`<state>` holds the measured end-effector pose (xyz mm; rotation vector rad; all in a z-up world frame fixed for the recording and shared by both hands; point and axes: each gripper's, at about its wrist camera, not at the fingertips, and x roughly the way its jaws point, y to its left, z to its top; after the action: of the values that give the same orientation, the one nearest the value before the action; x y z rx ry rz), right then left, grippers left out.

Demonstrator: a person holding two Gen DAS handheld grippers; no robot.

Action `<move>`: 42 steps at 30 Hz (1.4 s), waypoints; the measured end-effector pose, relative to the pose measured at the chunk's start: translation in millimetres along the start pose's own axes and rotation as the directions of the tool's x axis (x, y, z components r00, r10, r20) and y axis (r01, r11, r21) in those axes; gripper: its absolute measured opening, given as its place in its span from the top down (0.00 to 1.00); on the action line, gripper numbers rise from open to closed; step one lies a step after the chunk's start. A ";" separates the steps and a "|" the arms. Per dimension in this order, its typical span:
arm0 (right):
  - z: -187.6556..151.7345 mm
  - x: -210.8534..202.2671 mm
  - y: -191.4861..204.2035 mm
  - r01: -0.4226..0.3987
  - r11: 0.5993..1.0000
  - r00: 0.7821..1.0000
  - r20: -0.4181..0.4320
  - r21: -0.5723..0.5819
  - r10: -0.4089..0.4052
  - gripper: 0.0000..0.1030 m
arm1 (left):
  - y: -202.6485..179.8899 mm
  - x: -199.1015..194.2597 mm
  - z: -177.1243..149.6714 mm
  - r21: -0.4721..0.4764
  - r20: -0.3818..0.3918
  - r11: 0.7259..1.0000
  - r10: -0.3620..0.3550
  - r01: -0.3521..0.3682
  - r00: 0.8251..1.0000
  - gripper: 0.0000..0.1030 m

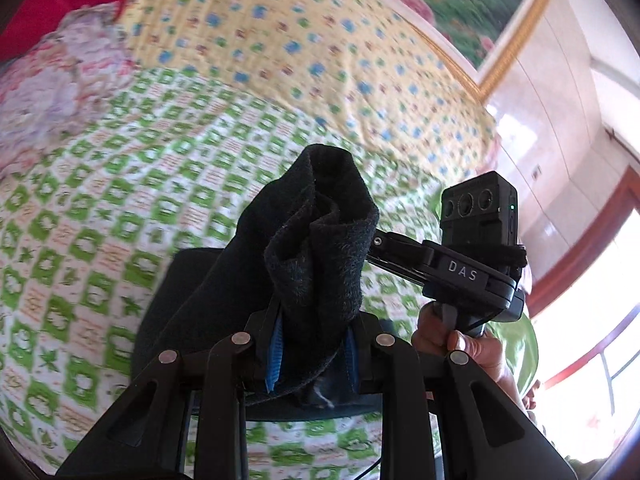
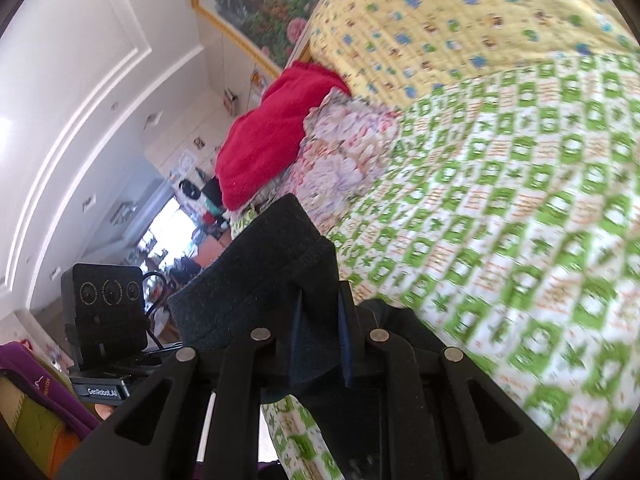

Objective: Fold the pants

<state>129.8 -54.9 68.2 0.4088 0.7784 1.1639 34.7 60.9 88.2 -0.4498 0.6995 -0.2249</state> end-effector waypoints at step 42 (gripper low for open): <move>-113.9 -145.1 -57.1 0.241 0.920 0.916 0.240 0.309 -0.321 0.85 | -93.3 95.4 -76.2 0.243 -0.265 0.957 -0.092 0.158 0.960 0.45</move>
<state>58.1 -221.4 1.7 0.6563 0.7162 0.7038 50.6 -78.8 26.4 -0.2130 0.8762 -0.4959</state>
